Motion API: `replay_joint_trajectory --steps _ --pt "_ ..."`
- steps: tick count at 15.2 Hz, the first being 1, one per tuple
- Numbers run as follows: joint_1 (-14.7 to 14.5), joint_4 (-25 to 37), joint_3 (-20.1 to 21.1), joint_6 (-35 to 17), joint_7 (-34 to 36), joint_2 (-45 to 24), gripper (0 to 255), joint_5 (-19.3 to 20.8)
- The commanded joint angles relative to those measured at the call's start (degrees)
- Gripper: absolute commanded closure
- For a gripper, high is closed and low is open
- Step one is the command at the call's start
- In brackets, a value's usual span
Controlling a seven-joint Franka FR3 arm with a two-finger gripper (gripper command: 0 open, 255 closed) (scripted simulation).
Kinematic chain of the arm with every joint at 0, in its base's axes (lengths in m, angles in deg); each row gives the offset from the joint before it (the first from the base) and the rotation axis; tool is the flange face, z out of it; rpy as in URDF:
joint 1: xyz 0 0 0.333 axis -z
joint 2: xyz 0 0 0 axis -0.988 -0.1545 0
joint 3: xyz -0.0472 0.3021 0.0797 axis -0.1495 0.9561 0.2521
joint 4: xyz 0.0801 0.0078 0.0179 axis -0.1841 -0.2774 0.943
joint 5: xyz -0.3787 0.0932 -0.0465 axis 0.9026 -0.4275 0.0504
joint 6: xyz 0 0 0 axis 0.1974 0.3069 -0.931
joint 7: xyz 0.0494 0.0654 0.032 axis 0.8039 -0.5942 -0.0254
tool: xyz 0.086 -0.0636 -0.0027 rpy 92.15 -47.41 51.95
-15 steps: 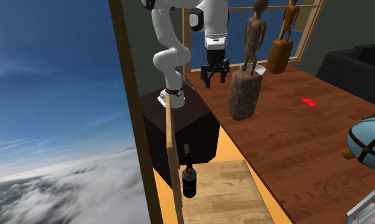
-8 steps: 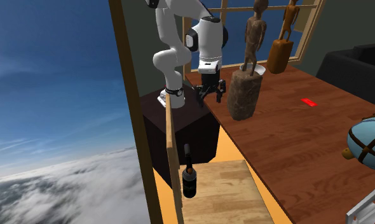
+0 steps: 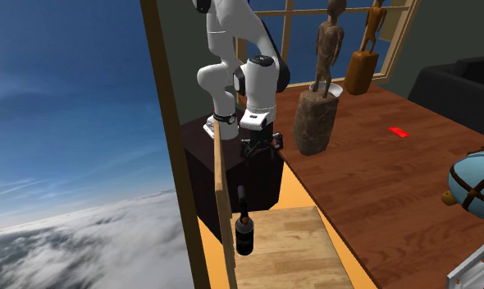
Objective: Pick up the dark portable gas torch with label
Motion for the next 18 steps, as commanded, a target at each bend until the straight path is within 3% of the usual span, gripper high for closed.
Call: replay_joint_trajectory --steps 1,9,18 --pt "0.65 1.39 -0.84 -2.93 0.08 -4.57 0 -1.33" --pt "4.77 7.45 -2.42 -10.56 -1.36 -19.88 0 -8.61" --pt "6.88 8.33 -0.24 -15.86 -3.21 -26.24 0 -11.54"
